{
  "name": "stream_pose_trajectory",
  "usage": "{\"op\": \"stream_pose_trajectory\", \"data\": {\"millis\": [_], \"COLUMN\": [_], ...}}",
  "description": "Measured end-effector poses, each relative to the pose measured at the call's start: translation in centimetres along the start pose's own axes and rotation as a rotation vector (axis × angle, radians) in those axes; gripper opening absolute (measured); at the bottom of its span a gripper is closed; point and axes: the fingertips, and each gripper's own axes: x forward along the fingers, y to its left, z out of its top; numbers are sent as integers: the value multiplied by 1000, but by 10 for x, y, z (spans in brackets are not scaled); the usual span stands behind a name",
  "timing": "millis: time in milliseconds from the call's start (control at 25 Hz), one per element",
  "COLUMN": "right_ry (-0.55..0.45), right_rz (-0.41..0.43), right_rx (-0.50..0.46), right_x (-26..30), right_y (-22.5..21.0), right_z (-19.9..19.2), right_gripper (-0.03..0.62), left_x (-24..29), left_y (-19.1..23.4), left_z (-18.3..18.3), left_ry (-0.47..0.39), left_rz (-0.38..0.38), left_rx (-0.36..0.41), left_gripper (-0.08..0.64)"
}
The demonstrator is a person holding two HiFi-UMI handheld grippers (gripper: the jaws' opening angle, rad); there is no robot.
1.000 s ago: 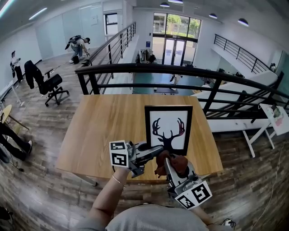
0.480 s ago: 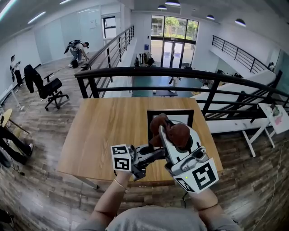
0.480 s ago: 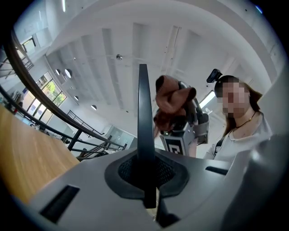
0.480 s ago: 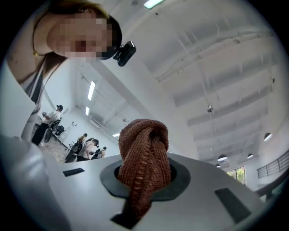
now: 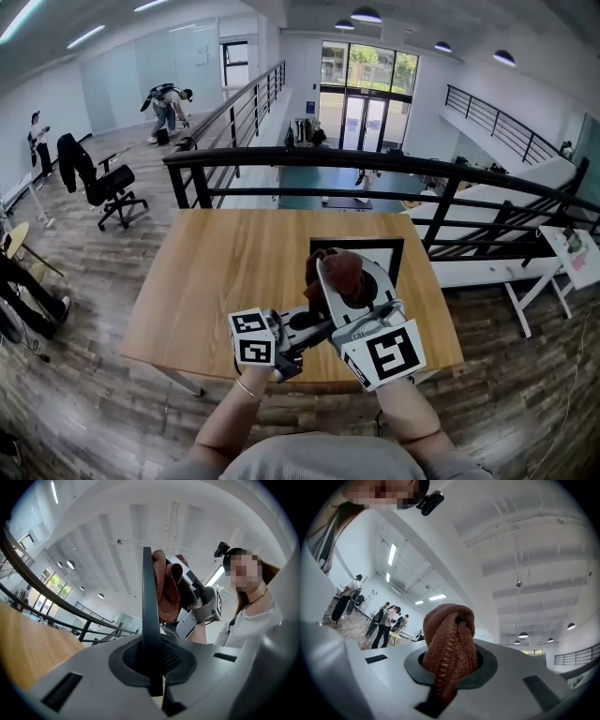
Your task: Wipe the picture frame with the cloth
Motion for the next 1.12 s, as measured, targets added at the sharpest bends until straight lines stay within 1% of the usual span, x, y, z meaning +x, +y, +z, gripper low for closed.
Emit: {"op": "stream_pose_trajectory", "data": {"millis": [80, 240, 400, 560, 720, 880, 1120], "right_ry": [29, 27, 70, 77, 83, 93, 106], "right_rz": [25, 39, 72, 69, 72, 77, 96], "right_rx": [-4, 1, 34, 50, 100, 140, 193], "right_x": [0, -3, -9, -15, -24, -30, -35], "right_y": [10, 24, 32, 34, 34, 43, 47], "right_z": [-10, -18, -29, -34, -37, -48, -58], "right_gripper": [46, 46, 46, 46, 46, 46, 46], "left_x": [-3, -5, -6, -6, -5, -14, -16], "left_y": [2, 1, 0, 0, -5, -5, 1], "left_z": [2, 4, 6, 8, 12, 15, 13], "left_ry": [-13, -21, -28, -24, -22, -34, -22], "left_rz": [5, 14, 14, 12, 12, 12, 22], "left_rx": [-9, -13, -20, -16, -13, -18, -11], "left_gripper": [15, 15, 15, 15, 15, 15, 15]}}
